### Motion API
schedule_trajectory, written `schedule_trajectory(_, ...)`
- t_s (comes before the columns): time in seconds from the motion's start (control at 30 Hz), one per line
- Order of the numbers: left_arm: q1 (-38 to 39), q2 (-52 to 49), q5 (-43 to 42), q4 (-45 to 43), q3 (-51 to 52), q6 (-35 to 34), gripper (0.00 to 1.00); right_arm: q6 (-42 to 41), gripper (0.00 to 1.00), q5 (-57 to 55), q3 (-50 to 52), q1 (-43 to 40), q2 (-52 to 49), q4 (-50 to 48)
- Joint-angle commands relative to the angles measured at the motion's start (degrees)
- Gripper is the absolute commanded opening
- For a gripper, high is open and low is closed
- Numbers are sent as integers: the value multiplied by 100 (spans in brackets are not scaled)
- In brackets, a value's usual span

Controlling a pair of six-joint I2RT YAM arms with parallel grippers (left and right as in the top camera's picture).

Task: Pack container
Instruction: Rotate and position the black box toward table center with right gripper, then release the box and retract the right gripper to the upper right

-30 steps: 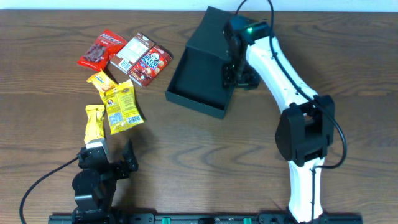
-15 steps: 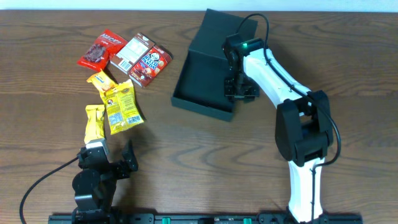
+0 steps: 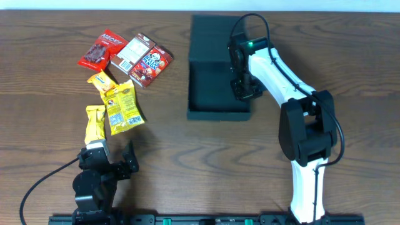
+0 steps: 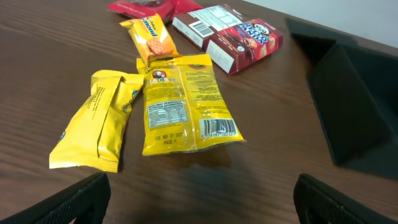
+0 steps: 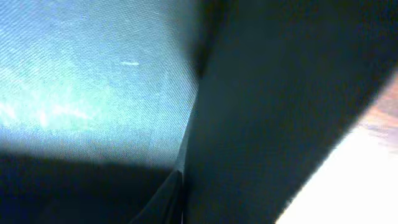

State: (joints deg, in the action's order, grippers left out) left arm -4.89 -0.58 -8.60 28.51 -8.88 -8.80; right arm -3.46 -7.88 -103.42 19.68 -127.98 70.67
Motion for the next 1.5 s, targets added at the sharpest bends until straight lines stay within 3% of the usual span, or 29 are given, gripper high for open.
schedule_trajectory(0.0,-35,33,22,9,90,-2,95,647,20,-179,20,-9,33,-44)
schedule_trajectory(0.13,-35,33,22,11,90,-2,95,713,23,-179,20,-11,33,-61)
schedule_trajectory(0.37,-35,33,22,9,90,-2,95,-461,8,258,20,-11,33,59)
schedule_trajectory(0.8,-35,33,22,9,90,-2,95,-1976,1,643,20,44,33,389)
schedule_trajectory(1.23,-35,33,22,11,90,-2,95,-2181,2,684,20,76,33,426)
schedule_trajectory(1.3,-35,33,22,9,90,-2,95,-2179,14,682,20,76,33,409)
schedule_trajectory(1.37,-35,33,22,9,90,-2,95,-2175,43,662,20,76,33,396)
schedule_trajectory(1.47,-35,33,22,11,90,-2,95,-1895,64,662,-7,61,35,367)
